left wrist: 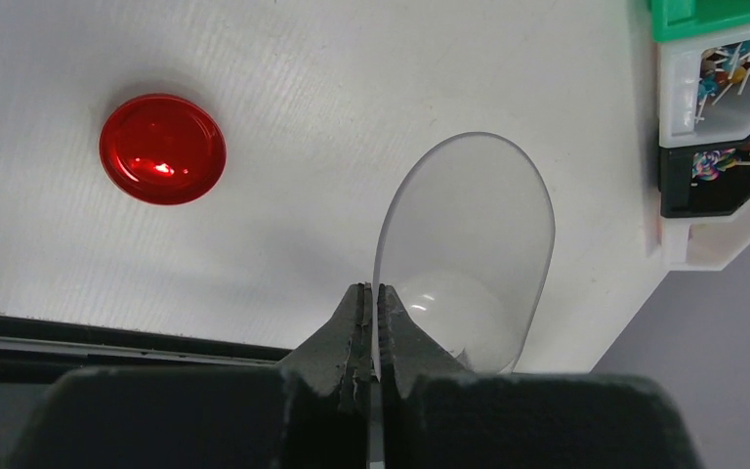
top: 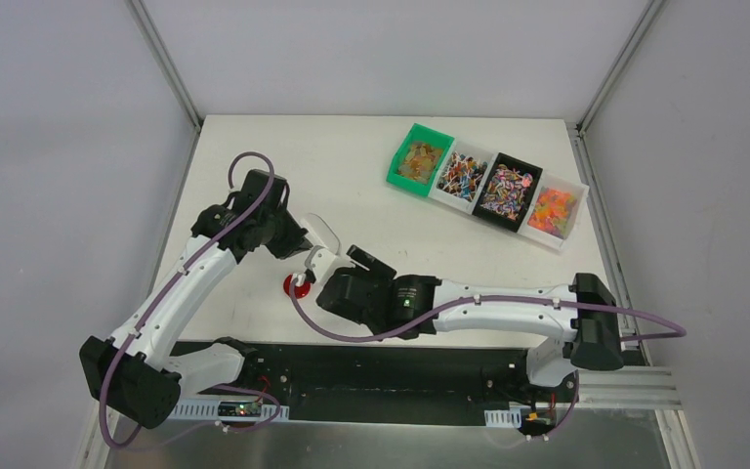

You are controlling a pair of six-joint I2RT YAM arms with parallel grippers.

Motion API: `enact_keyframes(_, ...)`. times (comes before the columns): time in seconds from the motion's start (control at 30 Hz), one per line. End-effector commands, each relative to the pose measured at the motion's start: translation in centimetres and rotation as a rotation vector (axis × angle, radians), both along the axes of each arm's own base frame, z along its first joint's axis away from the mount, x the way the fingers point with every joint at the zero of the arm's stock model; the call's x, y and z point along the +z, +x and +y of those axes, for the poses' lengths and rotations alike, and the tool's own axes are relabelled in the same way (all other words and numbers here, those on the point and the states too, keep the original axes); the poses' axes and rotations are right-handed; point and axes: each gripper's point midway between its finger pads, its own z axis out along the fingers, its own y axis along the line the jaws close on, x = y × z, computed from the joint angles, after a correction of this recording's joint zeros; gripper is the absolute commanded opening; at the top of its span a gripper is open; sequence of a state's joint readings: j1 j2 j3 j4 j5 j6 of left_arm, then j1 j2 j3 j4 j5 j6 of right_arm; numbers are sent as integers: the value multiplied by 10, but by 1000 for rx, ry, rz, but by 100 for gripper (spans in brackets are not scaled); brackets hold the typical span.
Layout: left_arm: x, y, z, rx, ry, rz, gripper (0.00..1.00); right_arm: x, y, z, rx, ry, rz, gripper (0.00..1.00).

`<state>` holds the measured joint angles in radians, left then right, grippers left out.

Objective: Pack the candies
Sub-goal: Adjust the spatula.

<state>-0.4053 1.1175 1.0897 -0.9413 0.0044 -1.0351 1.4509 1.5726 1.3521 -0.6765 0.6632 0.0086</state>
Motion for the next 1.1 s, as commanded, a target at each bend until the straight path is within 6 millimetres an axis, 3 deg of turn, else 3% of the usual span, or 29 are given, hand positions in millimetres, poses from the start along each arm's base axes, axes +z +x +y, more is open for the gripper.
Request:
enact_keyframes(0.0,7,-7,-8,14,-60,36,0,26,15,19,-2,60,-93,71)
enact_keyframes(0.23,7,-14,-12,6,-94,55,0,4,20,23,-17,-17,-113,56)
enact_keyframes(0.3,7,-14,-13,4,-96,55,0,3,21,23,-24,-10,-119,45)
enact_keyframes(0.43,3,-13,-10,0,-76,50,0,7,22,20,-40,40,-123,18)
enact_keyframes(0.63,7,-5,-10,-66,-53,-47,3,21,18,9,-52,176,-69,6)
enact_keyframes(0.7,10,-3,-11,-75,-67,-81,12,23,20,3,-75,212,-44,5)
enact_keyframes(0.87,14,-2,-13,-98,-82,-133,61,21,27,-15,-127,285,58,2)
enact_keyframes(0.93,16,-1,-11,-124,-57,-154,70,19,32,-29,-173,299,112,1)
enact_keyframes(1.07,18,4,1,-147,30,-207,77,19,39,-59,-269,327,222,0)
